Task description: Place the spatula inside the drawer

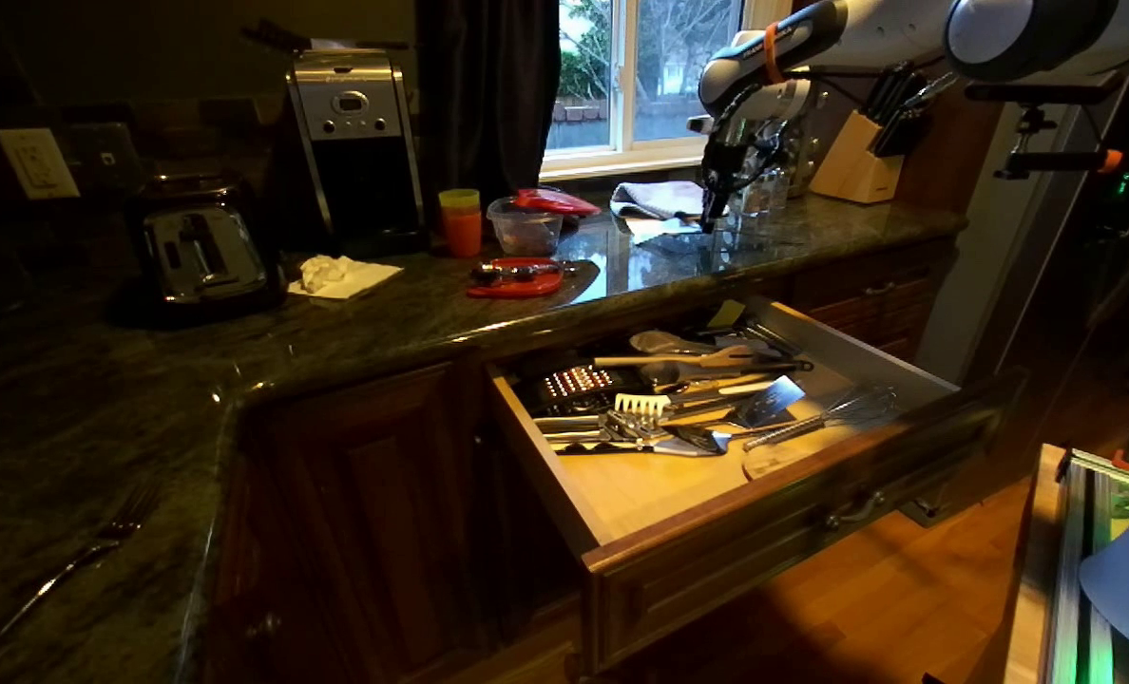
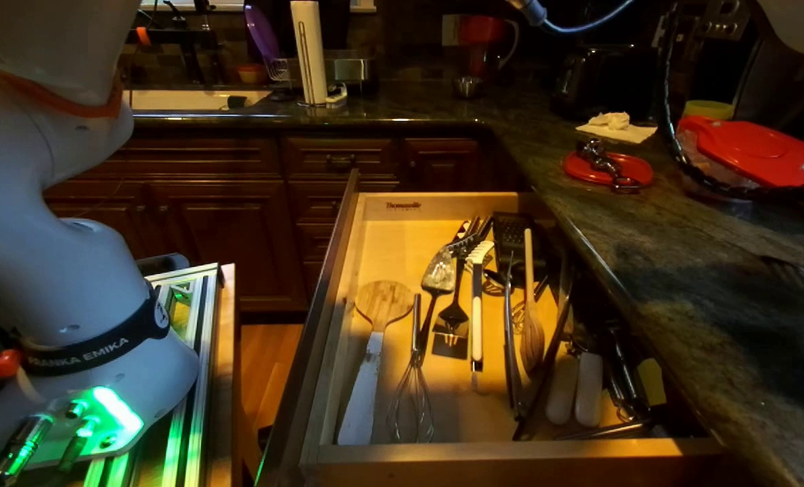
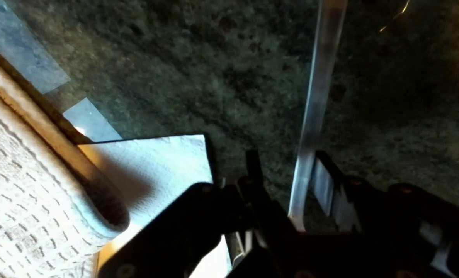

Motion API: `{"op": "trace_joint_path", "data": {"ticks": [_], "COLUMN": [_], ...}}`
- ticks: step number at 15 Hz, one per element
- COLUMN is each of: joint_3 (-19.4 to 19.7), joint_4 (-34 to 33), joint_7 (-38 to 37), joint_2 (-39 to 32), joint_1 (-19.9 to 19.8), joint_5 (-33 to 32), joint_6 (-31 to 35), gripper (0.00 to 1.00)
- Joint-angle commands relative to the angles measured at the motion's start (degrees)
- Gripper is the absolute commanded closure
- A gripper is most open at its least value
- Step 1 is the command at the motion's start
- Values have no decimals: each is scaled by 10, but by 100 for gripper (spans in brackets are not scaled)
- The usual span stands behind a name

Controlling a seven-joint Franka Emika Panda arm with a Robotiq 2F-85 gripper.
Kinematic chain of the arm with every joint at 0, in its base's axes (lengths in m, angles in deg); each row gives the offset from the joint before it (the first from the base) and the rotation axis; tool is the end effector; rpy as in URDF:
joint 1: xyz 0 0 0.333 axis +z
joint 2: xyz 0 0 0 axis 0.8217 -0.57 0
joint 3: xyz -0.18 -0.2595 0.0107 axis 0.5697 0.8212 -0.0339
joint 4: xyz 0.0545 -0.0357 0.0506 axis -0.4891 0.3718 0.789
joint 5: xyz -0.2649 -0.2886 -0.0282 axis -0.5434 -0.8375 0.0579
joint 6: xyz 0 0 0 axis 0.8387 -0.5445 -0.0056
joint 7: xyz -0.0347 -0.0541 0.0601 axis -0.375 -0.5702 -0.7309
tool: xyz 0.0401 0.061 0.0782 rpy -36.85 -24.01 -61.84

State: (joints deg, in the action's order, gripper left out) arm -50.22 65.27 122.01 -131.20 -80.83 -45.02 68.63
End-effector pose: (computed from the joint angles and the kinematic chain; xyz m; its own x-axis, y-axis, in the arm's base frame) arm 0.6867 -0.3421 0.3559 0.7623 0.6331 0.1343 0.6251 -0.7740 0.1007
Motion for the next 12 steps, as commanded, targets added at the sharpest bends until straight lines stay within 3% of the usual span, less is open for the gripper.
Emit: {"op": "trace_joint_path", "data": {"ticks": [1,3,8,12], "joint_3": [-9,-9,-8,-15], "joint_4": [-38,-25,54,149], "joint_7": [18,12,27,113], "joint_2": [-27,-13,80,170], "joint_1": [-10,-9,-8,-7], "joint_5": [8,10,3,-4], "joint_6": [-31,-51,-120,-206], "gripper": [92,100,97,97]}}
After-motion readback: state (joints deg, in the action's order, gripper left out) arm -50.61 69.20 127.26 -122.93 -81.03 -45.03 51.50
